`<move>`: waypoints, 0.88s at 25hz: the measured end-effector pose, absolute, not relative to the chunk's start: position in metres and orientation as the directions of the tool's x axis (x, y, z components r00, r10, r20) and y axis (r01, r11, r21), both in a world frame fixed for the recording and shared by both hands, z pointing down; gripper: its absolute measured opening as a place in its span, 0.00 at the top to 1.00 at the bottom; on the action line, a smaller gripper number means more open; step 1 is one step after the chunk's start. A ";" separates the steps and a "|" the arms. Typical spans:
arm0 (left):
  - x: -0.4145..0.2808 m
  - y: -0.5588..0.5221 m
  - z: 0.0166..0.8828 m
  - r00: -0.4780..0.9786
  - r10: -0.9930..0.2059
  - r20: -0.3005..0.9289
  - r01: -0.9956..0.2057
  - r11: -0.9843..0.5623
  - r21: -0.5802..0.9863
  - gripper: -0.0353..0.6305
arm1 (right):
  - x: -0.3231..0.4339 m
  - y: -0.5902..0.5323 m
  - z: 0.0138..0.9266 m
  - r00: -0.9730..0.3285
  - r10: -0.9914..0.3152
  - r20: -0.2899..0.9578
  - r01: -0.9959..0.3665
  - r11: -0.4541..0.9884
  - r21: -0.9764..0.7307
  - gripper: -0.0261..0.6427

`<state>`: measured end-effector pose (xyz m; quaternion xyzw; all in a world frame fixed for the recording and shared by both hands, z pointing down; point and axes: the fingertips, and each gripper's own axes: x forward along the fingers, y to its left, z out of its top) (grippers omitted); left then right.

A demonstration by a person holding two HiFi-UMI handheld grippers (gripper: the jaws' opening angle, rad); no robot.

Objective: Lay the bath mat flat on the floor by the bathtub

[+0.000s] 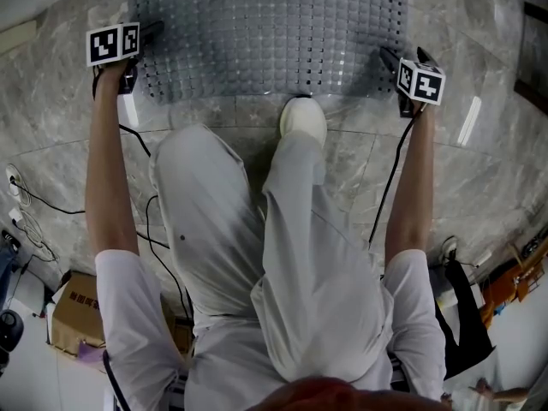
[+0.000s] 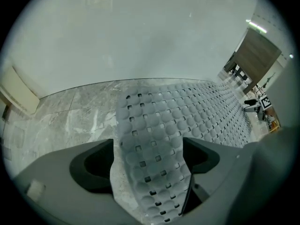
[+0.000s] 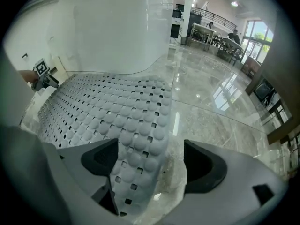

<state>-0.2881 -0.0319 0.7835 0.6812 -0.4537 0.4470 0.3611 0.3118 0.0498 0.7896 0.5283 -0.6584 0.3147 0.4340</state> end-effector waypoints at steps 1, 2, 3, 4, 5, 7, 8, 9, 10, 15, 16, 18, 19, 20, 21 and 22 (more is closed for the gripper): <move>-0.286 -0.031 0.782 0.192 -0.302 0.934 -0.941 -0.328 0.088 0.27 | 0.311 0.049 0.786 -0.060 -0.434 0.899 -0.970 0.239 0.050 0.32; -0.283 -0.030 0.780 0.196 -0.307 0.931 -0.940 -0.329 0.089 0.29 | 0.309 0.049 0.783 -0.058 -0.445 0.894 -0.971 0.234 0.054 0.37; -0.281 -0.030 0.779 0.199 -0.312 0.929 -0.940 -0.330 0.091 0.33 | 0.307 0.048 0.781 -0.059 -0.455 0.889 -0.971 0.231 0.054 0.41; -0.279 -0.029 0.778 0.201 -0.316 0.927 -0.939 -0.331 0.091 0.37 | 0.303 0.048 0.779 -0.062 -0.461 0.885 -0.972 0.231 0.053 0.44; -0.278 -0.027 0.777 0.201 -0.320 0.926 -0.939 -0.332 0.089 0.40 | 0.299 0.048 0.777 -0.065 -0.465 0.883 -0.971 0.232 0.051 0.48; -0.275 -0.025 0.773 0.192 -0.325 0.926 -0.939 -0.336 0.077 0.48 | 0.291 0.048 0.771 -0.071 -0.471 0.880 -0.970 0.237 0.049 0.54; -0.275 -0.023 0.771 0.184 -0.330 0.926 -0.939 -0.338 0.066 0.52 | 0.286 0.048 0.767 -0.074 -0.475 0.877 -0.970 0.239 0.048 0.59; -0.275 -0.022 0.767 0.175 -0.337 0.925 -0.939 -0.340 0.054 0.58 | 0.282 0.047 0.762 -0.079 -0.481 0.873 -0.970 0.239 0.044 0.63; -0.275 -0.021 0.763 0.167 -0.346 0.923 -0.940 -0.338 0.043 0.63 | 0.277 0.047 0.758 -0.087 -0.487 0.869 -0.971 0.237 0.036 0.66; -0.267 -0.016 0.754 0.134 -0.391 0.911 -0.949 -0.317 0.004 0.93 | 0.253 0.045 0.748 -0.115 -0.504 0.856 -0.975 0.222 0.000 0.89; -0.263 -0.013 0.751 0.137 -0.393 0.909 -0.951 -0.309 0.010 0.95 | 0.249 0.045 0.744 -0.114 -0.507 0.854 -0.976 0.219 0.000 0.95; -0.254 0.002 0.741 0.148 -0.384 0.911 -0.957 -0.289 0.034 0.95 | 0.237 0.052 0.731 -0.127 -0.509 0.851 -0.976 0.216 -0.016 0.96; -0.248 0.012 0.733 0.158 -0.375 0.914 -0.959 -0.279 0.051 0.95 | 0.230 0.058 0.722 -0.139 -0.506 0.851 -0.977 0.210 -0.035 0.96; -0.242 0.024 0.723 0.171 -0.363 0.916 -0.959 -0.274 0.071 0.95 | 0.224 0.066 0.711 -0.153 -0.501 0.852 -0.978 0.201 -0.057 0.96; -0.236 0.035 0.710 0.187 -0.350 0.918 -0.957 -0.275 0.090 0.95 | 0.218 0.074 0.699 -0.165 -0.495 0.853 -0.979 0.187 -0.081 0.96; -0.230 0.046 0.695 0.201 -0.337 0.920 -0.954 -0.282 0.105 0.95 | 0.213 0.081 0.684 -0.176 -0.491 0.853 -0.980 0.169 -0.105 0.96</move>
